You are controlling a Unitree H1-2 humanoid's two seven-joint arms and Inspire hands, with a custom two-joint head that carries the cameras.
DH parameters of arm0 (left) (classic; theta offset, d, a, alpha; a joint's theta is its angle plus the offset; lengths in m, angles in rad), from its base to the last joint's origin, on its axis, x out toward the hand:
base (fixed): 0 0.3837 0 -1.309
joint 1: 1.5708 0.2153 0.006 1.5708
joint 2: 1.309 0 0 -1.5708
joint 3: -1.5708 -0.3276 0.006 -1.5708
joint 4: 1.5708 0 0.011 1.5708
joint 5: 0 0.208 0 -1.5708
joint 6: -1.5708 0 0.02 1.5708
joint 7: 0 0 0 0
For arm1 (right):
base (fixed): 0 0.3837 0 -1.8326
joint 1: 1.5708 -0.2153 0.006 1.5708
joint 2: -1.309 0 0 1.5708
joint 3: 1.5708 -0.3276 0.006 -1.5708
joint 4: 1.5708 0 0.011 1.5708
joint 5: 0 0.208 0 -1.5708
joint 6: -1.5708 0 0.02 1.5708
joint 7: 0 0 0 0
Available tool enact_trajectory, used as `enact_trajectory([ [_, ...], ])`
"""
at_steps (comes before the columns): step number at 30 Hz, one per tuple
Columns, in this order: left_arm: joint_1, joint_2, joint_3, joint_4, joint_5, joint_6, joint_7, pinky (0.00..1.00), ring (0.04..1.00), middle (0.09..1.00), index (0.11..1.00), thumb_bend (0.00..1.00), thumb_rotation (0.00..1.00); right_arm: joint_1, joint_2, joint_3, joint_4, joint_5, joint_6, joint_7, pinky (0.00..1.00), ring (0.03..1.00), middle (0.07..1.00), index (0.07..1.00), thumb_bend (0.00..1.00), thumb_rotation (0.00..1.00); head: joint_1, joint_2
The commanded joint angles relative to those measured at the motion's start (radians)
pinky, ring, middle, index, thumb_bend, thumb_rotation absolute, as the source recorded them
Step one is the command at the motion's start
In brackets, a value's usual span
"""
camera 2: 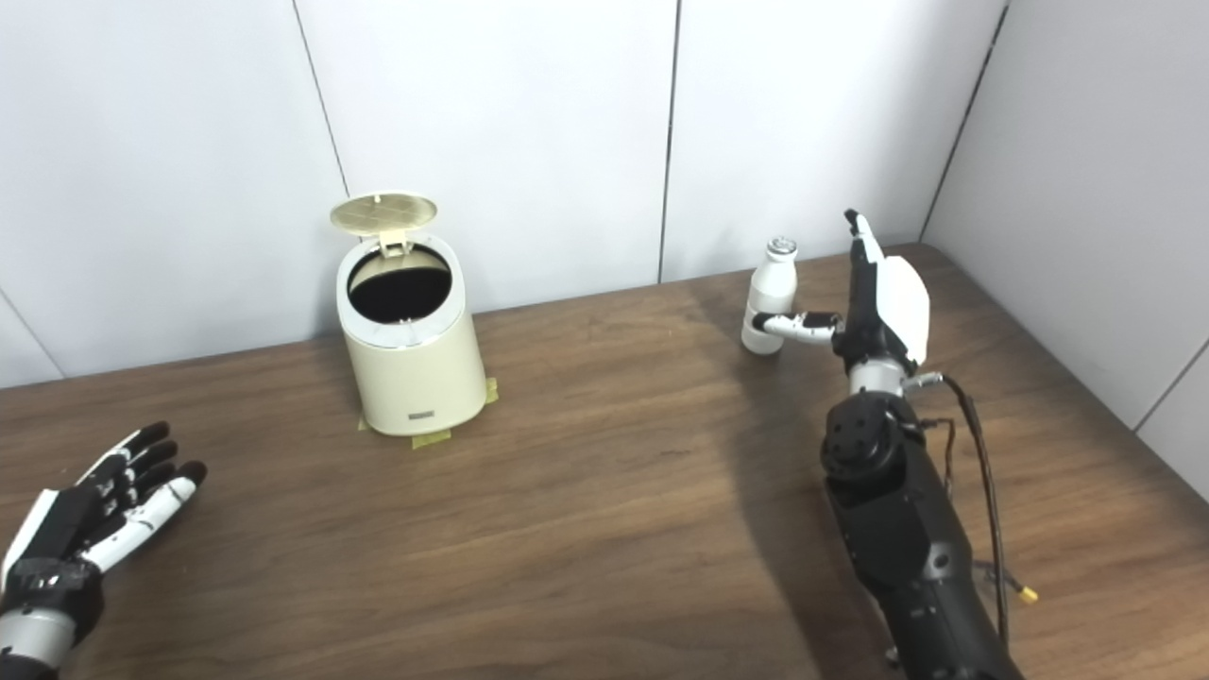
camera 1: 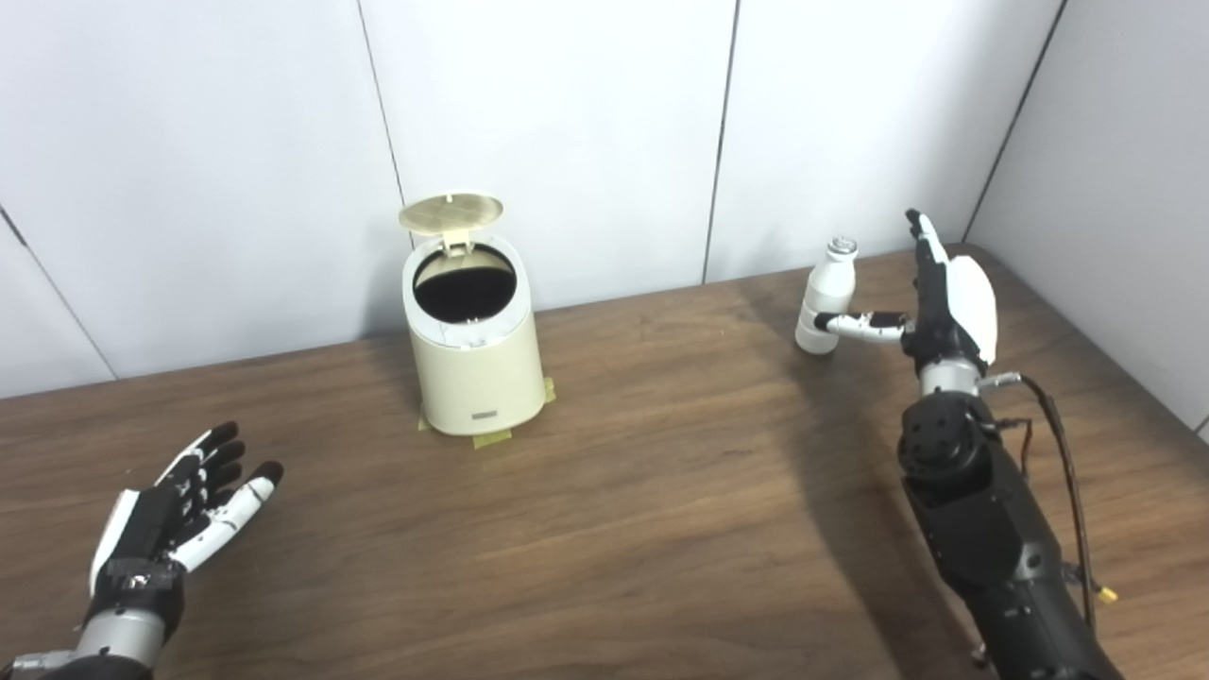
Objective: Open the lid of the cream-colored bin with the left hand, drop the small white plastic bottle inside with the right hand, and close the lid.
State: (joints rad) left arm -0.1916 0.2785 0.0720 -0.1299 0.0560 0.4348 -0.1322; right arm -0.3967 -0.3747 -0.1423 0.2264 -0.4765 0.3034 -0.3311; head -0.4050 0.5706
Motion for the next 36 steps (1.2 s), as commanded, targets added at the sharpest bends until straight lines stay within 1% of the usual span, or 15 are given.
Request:
enact_trajectory([
  [1,-0.031,0.021,-0.008,-0.045,0.015,-0.007,0.000,0.92,0.917,0.916,0.948,0.55,0.35,-0.063,-0.037,0.003,-0.009,-0.008,0.000,0.005,0.79,0.923,0.942,0.946,0.91,0.15,-0.001,0.001],
  [3,-0.033,0.027,-0.017,-0.047,0.018,-0.013,-0.004,0.89,0.908,0.908,0.947,0.56,0.35,-0.075,-0.040,0.007,0.002,-0.003,0.007,0.013,0.78,0.922,0.939,0.948,0.91,0.15,0.003,0.004],
  [6,-0.037,0.021,-0.013,-0.052,0.008,0.002,-0.002,0.89,0.902,0.902,0.948,0.57,0.36,-0.086,-0.041,0.014,0.022,0.001,-0.001,0.017,0.76,0.909,0.930,0.942,0.92,0.15,0.004,0.005],
  [9,-0.041,0.023,-0.017,-0.053,0.016,0.006,0.001,0.89,0.899,0.897,0.940,0.59,0.37,-0.091,-0.041,0.021,0.027,0.006,0.010,0.037,0.76,0.904,0.927,0.943,0.92,0.18,0.004,0.007],
  [10,-0.042,0.025,-0.018,-0.053,0.018,0.007,0.000,0.88,0.898,0.897,0.941,0.59,0.38,-0.093,-0.040,0.023,0.026,0.007,0.017,0.043,0.73,0.894,0.926,0.946,0.92,0.20,0.006,0.009],
  [12,-0.042,0.026,-0.020,-0.060,0.023,0.011,-0.001,0.88,0.897,0.895,0.940,0.60,0.39,-0.098,-0.038,0.029,0.026,0.003,0.027,0.047,0.71,0.881,0.916,0.942,0.93,0.23,0.007,0.010],
  [15,-0.039,0.020,-0.013,-0.068,0.009,0.011,-0.005,0.90,0.901,0.894,0.945,0.59,0.39,-0.106,-0.037,0.032,0.030,0.002,0.039,0.050,0.73,0.875,0.909,0.938,0.94,0.25,0.010,0.011],
  [16,-0.039,0.018,-0.009,-0.068,0.002,0.006,-0.006,0.93,0.913,0.903,0.951,0.59,0.40,-0.109,-0.038,0.033,0.035,0.003,0.038,0.048,0.72,0.869,0.905,0.936,0.95,0.26,0.010,0.011],
  [18,-0.040,0.019,-0.010,-0.068,-0.001,-0.005,-0.007,0.94,0.916,0.907,0.955,0.58,0.41,-0.116,-0.038,0.035,0.048,0.003,0.033,0.045,0.71,0.860,0.900,0.934,0.95,0.25,0.010,0.014],
  [19,-0.041,0.018,-0.009,-0.068,-0.004,-0.007,-0.007,0.91,0.891,0.898,0.952,0.59,0.43,-0.120,-0.039,0.037,0.057,0.003,0.028,0.043,0.71,0.855,0.894,0.929,0.95,0.24,0.011,0.014],
  [23,-0.044,0.018,-0.009,-0.075,-0.015,0.002,-0.008,0.92,0.885,0.891,0.957,0.58,0.43,-0.129,-0.040,0.037,0.077,0.010,0.014,0.041,0.74,0.865,0.890,0.925,0.95,0.22,0.011,0.016],
  [27,-0.041,0.028,-0.021,-0.079,0.003,-0.003,-0.006,0.90,0.868,0.882,0.956,0.56,0.45,-0.139,-0.039,0.032,0.091,0.015,0.012,0.032,0.70,0.833,0.870,0.917,0.94,0.22,0.013,0.019],
  [29,-0.039,0.039,-0.031,-0.077,0.016,-0.018,-0.009,0.90,0.883,0.884,0.953,0.56,0.46,-0.144,-0.038,0.029,0.104,0.016,0.019,0.024,0.69,0.828,0.865,0.913,0.92,0.23,0.013,0.019],
  [31,-0.037,0.055,-0.046,-0.071,0.035,-0.046,-0.013,0.85,0.871,0.877,0.944,0.56,0.47,-0.149,-0.034,0.023,0.116,0.019,0.018,0.011,0.69,0.816,0.860,0.902,0.90,0.23,0.019,0.022],
  [36,-0.036,0.066,-0.050,-0.066,0.040,-0.069,-0.023,0.80,0.854,0.871,0.940,0.59,0.46,-0.156,-0.027,0.014,0.136,0.032,0.013,-0.009,0.67,0.803,0.864,0.890,0.88,0.21,0.019,0.024],
])
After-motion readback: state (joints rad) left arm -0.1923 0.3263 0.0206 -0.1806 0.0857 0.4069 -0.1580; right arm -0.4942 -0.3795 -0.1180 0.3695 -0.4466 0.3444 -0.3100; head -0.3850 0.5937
